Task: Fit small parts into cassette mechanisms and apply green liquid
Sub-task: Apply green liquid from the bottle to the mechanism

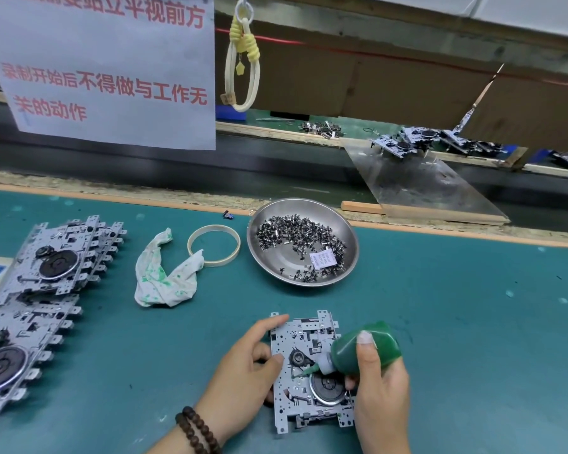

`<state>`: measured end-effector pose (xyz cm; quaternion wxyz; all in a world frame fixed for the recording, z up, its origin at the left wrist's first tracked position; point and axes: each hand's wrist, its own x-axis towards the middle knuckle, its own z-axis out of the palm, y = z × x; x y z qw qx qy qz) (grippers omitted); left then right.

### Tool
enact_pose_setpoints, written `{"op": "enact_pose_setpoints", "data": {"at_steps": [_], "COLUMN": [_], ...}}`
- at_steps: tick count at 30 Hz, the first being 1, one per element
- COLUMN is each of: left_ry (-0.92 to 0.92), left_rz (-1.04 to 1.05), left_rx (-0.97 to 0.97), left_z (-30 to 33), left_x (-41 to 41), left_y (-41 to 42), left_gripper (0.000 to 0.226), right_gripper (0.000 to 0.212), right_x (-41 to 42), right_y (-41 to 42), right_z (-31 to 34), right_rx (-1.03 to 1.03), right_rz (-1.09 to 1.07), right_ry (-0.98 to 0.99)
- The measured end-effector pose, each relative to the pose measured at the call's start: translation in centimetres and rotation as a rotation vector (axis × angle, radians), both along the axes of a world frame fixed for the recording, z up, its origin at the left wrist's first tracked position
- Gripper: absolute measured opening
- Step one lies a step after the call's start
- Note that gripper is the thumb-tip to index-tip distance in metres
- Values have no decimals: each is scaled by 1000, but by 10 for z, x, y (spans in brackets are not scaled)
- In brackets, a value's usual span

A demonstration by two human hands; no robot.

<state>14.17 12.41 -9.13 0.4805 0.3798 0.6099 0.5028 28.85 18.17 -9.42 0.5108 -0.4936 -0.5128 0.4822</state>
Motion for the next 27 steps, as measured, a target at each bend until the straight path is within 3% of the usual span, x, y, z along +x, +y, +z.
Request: {"op": "enact_pose_setpoints", "data": {"at_steps": [16, 22, 27], "left_ry": [47, 74, 21], "left_rz": [10, 46, 56], "left_rx": [13, 3, 8], "left_z": [1, 1, 11], "left_x": [0, -2, -11], "left_y": [1, 2, 8], "left_gripper": [47, 52, 52], "right_gripper": [35, 14, 37], "right_x": [4, 19, 39], "right_y": [1, 10, 18], "right_z": [-2, 7, 16], "right_rx": [-16, -281, -507], "right_rz": [4, 3, 145], "right_ry": [11, 399, 576]}}
